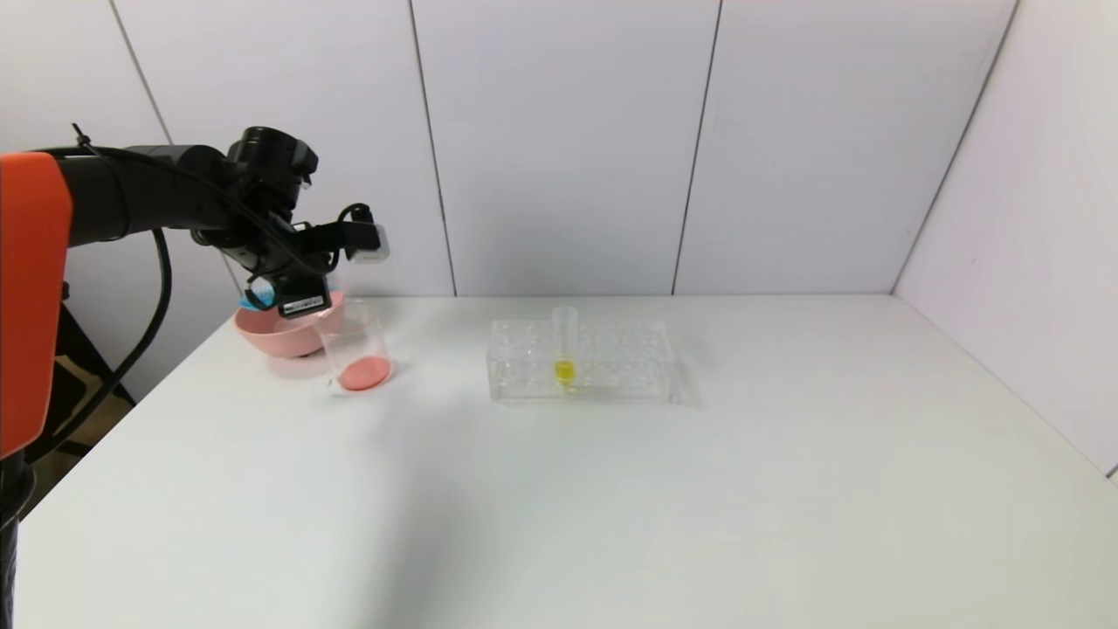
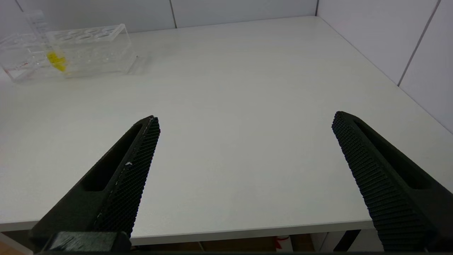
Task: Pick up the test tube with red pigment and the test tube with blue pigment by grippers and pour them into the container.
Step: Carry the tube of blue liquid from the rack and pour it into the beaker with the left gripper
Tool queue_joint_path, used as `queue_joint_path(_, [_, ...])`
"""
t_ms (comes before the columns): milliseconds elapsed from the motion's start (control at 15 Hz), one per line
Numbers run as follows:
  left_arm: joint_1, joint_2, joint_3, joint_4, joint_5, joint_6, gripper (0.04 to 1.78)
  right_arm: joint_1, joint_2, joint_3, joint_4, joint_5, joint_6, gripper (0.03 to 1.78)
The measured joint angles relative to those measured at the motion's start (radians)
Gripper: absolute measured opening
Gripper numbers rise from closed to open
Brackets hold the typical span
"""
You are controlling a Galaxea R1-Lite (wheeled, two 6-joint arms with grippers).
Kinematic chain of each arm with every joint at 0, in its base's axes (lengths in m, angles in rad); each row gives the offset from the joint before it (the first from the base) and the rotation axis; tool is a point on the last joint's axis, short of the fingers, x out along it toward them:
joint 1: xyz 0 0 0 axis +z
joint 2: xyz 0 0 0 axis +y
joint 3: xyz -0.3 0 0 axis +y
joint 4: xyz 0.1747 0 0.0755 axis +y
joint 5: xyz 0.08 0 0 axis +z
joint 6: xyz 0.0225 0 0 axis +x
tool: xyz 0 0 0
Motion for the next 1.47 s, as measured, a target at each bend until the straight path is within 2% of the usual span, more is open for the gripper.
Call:
queue_joint_path(467, [-0.035,0.004,0.000,0.036,0.121,0.012,0.47,0.000,0.000,0.000,0.000,0.000,0.000,1.77])
queue_joint_path(1467, [-0.055,-0.028,0.001,0.181,0.210,0.025,0.47,0.000,0.000,0.000,0.000,0.000,0.000,1.77])
